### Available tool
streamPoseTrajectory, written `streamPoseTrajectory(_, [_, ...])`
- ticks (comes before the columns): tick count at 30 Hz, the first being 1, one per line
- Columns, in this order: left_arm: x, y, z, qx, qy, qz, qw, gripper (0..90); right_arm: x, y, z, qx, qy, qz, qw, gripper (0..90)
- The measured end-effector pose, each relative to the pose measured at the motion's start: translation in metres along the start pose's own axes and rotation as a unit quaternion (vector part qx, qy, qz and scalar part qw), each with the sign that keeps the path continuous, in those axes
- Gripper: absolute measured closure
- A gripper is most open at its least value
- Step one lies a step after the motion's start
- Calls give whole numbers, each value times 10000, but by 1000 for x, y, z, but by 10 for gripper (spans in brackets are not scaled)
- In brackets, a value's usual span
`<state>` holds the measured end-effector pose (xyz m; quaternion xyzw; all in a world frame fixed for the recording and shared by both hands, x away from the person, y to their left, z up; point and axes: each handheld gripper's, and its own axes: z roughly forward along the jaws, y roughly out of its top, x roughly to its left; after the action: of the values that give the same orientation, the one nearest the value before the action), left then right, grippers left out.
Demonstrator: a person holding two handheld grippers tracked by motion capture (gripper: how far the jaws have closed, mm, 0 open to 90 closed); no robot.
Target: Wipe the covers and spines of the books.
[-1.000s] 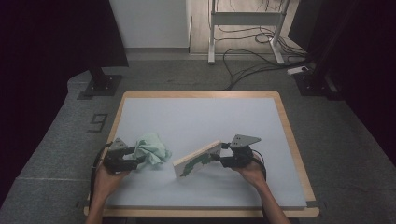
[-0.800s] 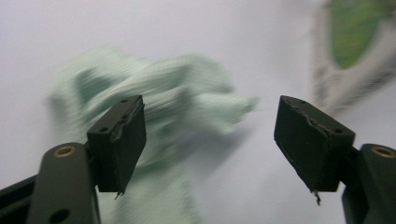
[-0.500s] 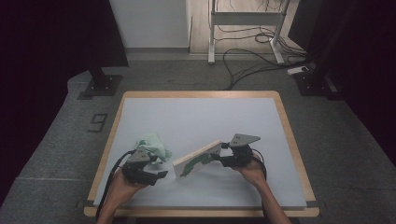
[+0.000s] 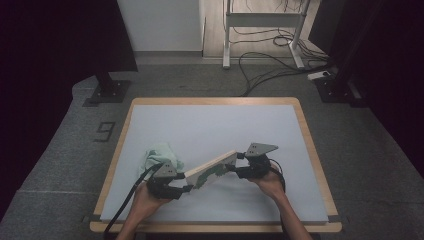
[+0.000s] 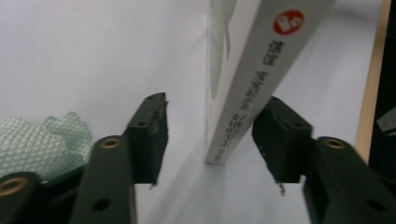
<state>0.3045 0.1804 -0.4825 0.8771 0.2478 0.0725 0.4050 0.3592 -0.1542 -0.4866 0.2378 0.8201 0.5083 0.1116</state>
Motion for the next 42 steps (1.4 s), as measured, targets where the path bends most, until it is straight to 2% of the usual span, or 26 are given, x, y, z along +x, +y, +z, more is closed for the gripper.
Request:
streamPoseTrajectory(2, [0, 2, 0, 5, -113, 61, 9999, 566, 0, 0, 0, 6, -15, -10, 10000, 442])
streamPoseTrajectory(5, [-2, 6, 0, 92, -145, 232, 9996, 668, -1, 1, 1, 2, -32, 6, 10000, 452])
streamPoseTrajectory(6, [-2, 8, 0, 95, -87, 280, 9995, 699, -1, 1, 1, 0, -36, 21, 10000, 459])
streamPoseTrajectory(7, [-1, 9, 0, 105, -55, 277, 9995, 716, -1, 1, 1, 11, -58, 43, 10000, 473])
streamPoseTrajectory(8, [2, 11, 0, 134, -165, 246, 9995, 719, -2, 1, 1, 13, -44, 70, 10000, 475])
streamPoseTrajectory(11, [5, 13, 1, 133, -43, 291, 9995, 734, -2, 2, 0, 12, -104, 119, 9999, 486])
streamPoseTrajectory(12, [6, 15, 2, 146, 64, 338, 9993, 735, -2, 3, 0, 11, -122, 135, 9998, 488])
streamPoseTrajectory(16, [16, 19, 5, 107, 131, 354, 9992, 727, -5, 10, 1, 44, -316, 75, 9995, 493])
streamPoseTrajectory(21, [33, 22, 7, -3, 258, 238, 9994, 706, -9, 18, 6, 78, -492, 42, 9987, 509])
streamPoseTrajectory(23, [38, 23, 9, -12, 339, 198, 9992, 696, -12, 20, 10, 102, -518, 47, 9986, 513])
streamPoseTrajectory(26, [42, 23, 11, -13, 340, 149, 9993, 687, -15, 20, 14, 123, -535, 83, 9985, 514])
streamPoseTrajectory(31, [40, 23, 12, -59, 328, 82, 9994, 674, -18, 15, 12, 140, -464, 165, 9987, 512])
streamPoseTrajectory(38, [32, 22, 9, -95, 156, -91, 9998, 629, -11, 12, 5, 190, -328, 175, 9991, 460])
streamPoseTrajectory(42, [25, 21, 6, -200, 88, -84, 9997, 538, -8, 11, 0, 280, -227, 139, 9993, 392])
